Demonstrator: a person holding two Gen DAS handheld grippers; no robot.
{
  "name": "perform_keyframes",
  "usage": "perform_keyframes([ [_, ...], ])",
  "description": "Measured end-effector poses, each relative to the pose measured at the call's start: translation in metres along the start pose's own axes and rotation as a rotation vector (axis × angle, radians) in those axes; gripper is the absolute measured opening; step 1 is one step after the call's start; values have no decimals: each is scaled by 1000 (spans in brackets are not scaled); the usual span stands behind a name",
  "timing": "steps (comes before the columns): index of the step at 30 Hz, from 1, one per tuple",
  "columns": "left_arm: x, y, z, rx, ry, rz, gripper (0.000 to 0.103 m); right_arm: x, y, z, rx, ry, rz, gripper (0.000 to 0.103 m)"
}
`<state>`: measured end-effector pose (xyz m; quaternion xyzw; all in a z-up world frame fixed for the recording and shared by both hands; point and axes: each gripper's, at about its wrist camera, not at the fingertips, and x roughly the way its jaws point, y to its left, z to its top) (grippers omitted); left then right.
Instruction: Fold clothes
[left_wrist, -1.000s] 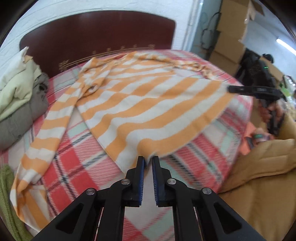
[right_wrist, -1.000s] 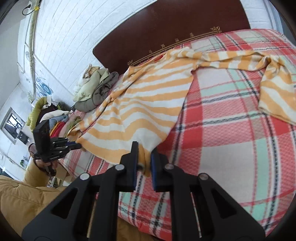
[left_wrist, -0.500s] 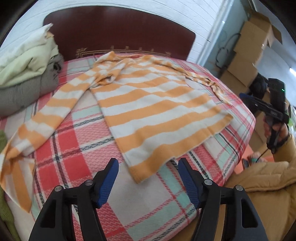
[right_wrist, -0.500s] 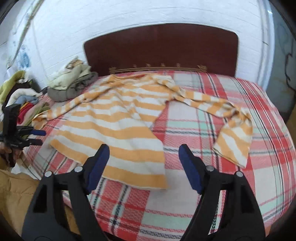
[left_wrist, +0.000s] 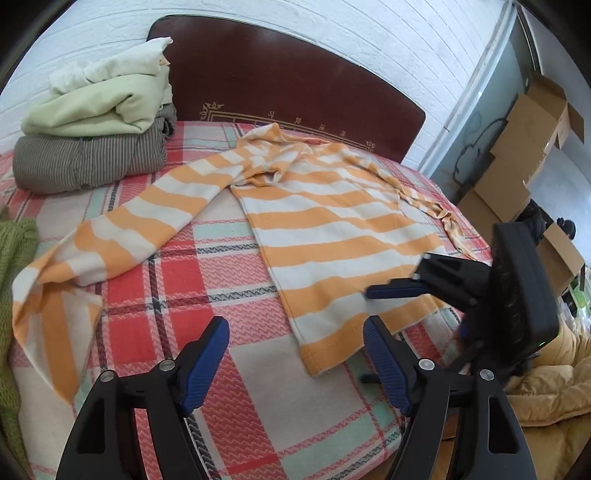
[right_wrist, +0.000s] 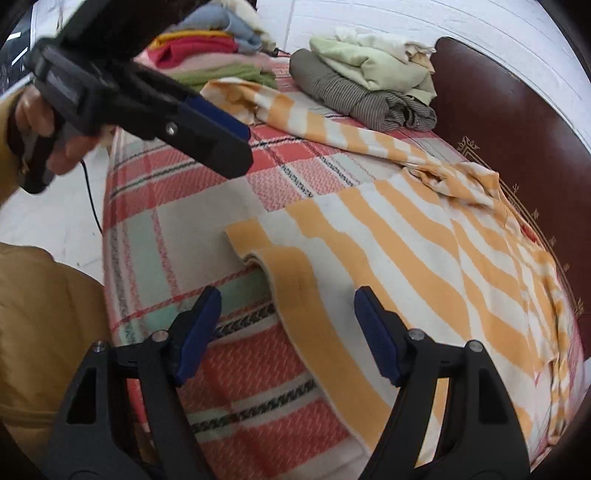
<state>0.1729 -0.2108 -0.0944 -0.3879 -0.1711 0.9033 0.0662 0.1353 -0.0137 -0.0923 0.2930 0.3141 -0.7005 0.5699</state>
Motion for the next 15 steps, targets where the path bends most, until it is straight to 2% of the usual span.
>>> perform_keyframes([
  [4,3,3,-3,-10,0,-14,77,12,-7,11,29,12,15,76],
  [6,5,4,-4,-15,-1,-22,77,17,-11,17,44,18,22,61],
  [8,5,5,-3,-19,-4,-26,77,23,-14,23,59,24,29,20],
  [11,1,5,-3,-14,-15,-21,77,32,-20,31,81,32,40,12],
  [15,-13,6,-3,-10,-37,-22,77,11,-35,31,275,5,280,10],
])
